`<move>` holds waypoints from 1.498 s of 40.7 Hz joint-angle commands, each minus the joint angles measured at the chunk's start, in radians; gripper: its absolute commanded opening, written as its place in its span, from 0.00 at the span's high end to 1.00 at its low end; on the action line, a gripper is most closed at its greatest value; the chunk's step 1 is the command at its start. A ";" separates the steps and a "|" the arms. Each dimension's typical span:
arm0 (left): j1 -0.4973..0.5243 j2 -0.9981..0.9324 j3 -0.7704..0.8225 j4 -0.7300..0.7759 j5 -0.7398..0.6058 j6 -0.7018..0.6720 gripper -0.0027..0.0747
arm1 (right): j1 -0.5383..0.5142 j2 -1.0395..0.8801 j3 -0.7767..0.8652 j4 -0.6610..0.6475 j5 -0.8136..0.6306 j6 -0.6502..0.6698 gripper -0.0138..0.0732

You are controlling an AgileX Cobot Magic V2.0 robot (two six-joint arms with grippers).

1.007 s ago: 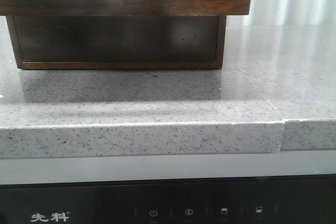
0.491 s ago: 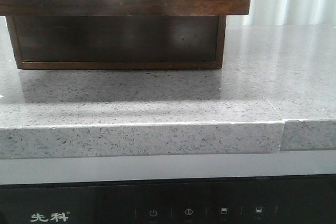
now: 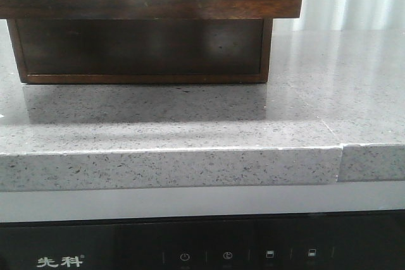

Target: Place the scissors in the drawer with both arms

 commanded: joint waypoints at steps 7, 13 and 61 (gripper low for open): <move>-0.026 -0.020 0.024 0.001 -0.092 -0.010 0.99 | -0.004 0.008 -0.019 0.001 -0.073 -0.003 0.98; -0.026 -0.020 0.024 0.001 -0.092 -0.010 0.99 | -0.004 0.008 -0.019 0.001 -0.073 -0.003 0.98; -0.026 -0.020 0.024 0.001 -0.092 -0.010 0.99 | -0.365 -0.326 0.472 -0.015 -0.587 -0.005 0.98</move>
